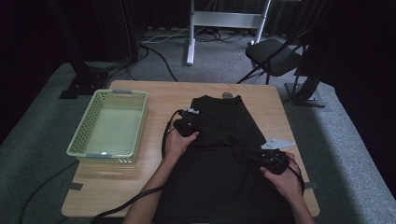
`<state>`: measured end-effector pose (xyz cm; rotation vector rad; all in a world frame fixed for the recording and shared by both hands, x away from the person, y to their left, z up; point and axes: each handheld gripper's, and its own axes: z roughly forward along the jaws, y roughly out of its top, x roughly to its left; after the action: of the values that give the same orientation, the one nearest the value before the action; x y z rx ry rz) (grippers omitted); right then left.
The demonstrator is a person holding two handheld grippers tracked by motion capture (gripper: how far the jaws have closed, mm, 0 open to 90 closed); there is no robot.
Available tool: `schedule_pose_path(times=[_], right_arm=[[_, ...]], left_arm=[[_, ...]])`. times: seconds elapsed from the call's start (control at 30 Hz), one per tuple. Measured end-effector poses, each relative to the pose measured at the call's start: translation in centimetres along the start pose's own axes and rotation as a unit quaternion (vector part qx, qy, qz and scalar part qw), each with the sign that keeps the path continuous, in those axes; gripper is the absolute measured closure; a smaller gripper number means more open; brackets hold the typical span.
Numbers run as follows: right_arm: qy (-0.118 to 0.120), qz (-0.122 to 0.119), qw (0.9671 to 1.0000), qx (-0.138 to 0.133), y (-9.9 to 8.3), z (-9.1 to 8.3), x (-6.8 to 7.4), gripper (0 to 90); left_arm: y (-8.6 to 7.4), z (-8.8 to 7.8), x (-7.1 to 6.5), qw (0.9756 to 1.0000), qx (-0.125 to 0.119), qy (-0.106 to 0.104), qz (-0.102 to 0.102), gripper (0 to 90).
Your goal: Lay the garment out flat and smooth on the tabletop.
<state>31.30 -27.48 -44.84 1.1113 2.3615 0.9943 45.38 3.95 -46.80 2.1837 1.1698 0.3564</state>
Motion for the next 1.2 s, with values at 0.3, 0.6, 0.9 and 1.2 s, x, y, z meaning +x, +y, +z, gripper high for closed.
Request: schedule_pose_path(times=[0.3,0.6,0.9,1.2], right_arm=[[-0.04,0.007,0.9986,0.034,-2.3,1.0,-1.4,60.4],[-0.049,0.04,0.9975,0.031,-2.7,1.0,-3.0,82.2],[-0.099,0.072,0.9922,0.025,-3.4,-0.5,-6.6,84.3],[-0.112,0.11,0.9874,0.018,-4.5,-1.9,-11.6,84.3]], left_arm=[[-0.2,0.2,-0.2,0.9999,-0.01,0.011,0.008,51.5],[-0.3,0.2,0.2,0.9997,-0.016,0.017,0.01,52.5],[-0.2,0.4,0.5,0.9994,-0.022,0.026,0.005,53.5],[-0.3,0.5,0.6,0.9991,-0.028,0.031,0.001,53.6]])
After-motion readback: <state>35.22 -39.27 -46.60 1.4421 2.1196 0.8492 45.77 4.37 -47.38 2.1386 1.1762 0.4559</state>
